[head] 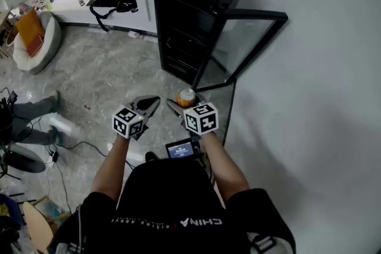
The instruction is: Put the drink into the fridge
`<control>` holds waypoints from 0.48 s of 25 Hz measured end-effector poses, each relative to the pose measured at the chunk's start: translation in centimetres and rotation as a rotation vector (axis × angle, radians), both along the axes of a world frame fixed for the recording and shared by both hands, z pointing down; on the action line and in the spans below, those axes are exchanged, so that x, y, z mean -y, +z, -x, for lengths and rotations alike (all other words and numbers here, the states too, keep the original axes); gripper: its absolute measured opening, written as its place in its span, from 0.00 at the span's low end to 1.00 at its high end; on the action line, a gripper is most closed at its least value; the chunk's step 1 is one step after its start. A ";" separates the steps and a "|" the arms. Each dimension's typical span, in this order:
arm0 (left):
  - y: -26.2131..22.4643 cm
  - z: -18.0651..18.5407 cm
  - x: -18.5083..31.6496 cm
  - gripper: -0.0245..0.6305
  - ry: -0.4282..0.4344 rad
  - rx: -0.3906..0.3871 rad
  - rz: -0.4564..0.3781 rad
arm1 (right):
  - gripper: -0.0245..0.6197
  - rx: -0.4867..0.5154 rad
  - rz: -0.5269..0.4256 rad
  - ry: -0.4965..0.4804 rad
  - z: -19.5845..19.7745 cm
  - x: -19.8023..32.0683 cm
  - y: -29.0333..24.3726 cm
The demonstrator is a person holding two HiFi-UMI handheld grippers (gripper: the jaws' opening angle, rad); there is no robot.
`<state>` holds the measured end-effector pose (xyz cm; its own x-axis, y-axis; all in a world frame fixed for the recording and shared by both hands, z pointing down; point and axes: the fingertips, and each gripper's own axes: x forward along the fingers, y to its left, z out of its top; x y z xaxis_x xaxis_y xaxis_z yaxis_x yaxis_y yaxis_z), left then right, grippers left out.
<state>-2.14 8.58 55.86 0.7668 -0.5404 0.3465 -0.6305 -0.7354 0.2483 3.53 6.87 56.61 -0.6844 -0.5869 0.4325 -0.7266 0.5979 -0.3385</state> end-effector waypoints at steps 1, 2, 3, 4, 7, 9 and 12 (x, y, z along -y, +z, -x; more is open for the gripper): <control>-0.1 0.1 0.2 0.05 -0.001 0.006 -0.005 | 0.58 -0.004 -0.005 0.000 0.0 0.1 -0.1; -0.2 0.1 0.3 0.05 -0.003 0.009 -0.008 | 0.58 -0.007 -0.009 0.001 0.0 0.3 -0.3; -0.2 0.2 0.4 0.05 -0.005 0.007 -0.011 | 0.58 -0.011 -0.012 0.000 0.0 0.4 -0.4; -0.3 0.2 0.6 0.05 -0.008 0.000 -0.011 | 0.58 -0.015 -0.015 0.000 -0.1 0.5 -0.5; -0.6 0.1 0.6 0.05 -0.008 -0.043 -0.001 | 0.58 -0.022 -0.016 -0.005 0.0 0.6 -0.7; -0.6 0.0 0.5 0.05 -0.007 -0.056 0.003 | 0.58 -0.015 -0.007 -0.009 0.0 0.5 -0.6; -0.5 0.0 0.4 0.05 -0.007 -0.059 0.003 | 0.58 -0.035 -0.004 -0.021 0.0 0.1 -0.3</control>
